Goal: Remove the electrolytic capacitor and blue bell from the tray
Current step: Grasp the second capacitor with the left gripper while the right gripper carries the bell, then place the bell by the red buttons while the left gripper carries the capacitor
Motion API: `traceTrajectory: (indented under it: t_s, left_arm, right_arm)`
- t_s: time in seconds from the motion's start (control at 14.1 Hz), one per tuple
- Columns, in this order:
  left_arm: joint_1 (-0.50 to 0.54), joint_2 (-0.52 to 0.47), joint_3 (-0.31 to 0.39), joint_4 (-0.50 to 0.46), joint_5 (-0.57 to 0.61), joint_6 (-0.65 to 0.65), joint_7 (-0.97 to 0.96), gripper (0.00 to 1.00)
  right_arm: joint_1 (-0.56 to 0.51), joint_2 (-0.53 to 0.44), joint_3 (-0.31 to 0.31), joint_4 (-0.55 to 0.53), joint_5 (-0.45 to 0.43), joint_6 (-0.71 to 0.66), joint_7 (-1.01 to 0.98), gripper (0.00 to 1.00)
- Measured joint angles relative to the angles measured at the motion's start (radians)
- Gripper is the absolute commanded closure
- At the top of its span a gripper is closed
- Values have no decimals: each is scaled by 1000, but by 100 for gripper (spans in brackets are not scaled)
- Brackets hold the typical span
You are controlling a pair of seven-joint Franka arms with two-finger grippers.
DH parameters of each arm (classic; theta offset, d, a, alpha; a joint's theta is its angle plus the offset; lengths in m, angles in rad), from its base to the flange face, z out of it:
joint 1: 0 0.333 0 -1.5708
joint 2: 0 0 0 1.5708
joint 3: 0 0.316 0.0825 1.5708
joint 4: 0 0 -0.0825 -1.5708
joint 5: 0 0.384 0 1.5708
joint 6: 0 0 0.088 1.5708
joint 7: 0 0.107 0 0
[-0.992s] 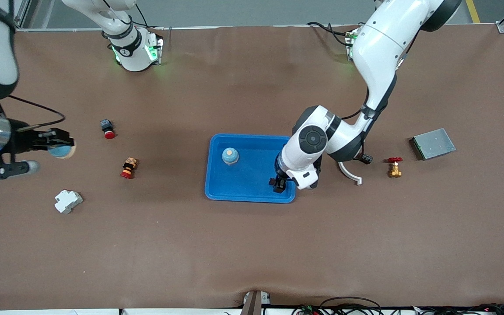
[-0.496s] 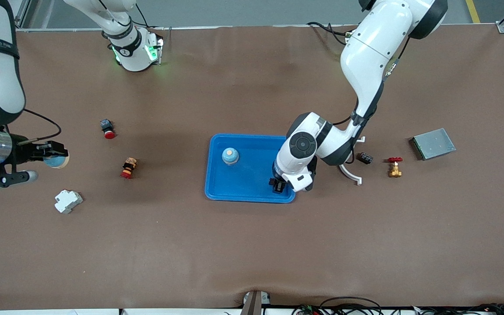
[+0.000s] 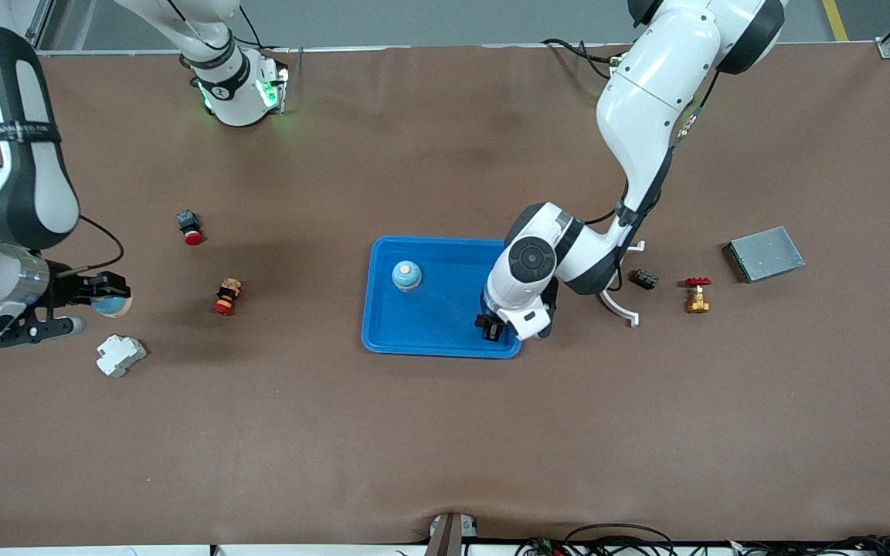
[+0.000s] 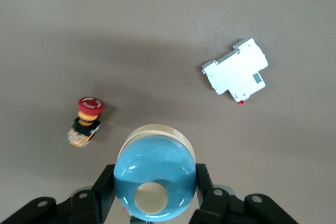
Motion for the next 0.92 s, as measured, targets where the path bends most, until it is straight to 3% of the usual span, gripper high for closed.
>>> traceTrajectory:
  t_s: [0.07,0.35,0.64,0.92]
  left_arm:
    - [0,1,0,0,0,1,0,100]
    - [2,-6,1,21,0,-18,0,100]
    - [20,-51,5,92,0,-187,0,100]
    - [86,-121,7,97,2,-385,55,100]
  right_arm:
    - [0,8,1,-26,0,35,-1,100]
    - [0,65,3,-62,0,114,-1,100]
    - [0,135,4,-65,0,161,-1,99]
    - [0,174,4,-77,0,228,-2,99]
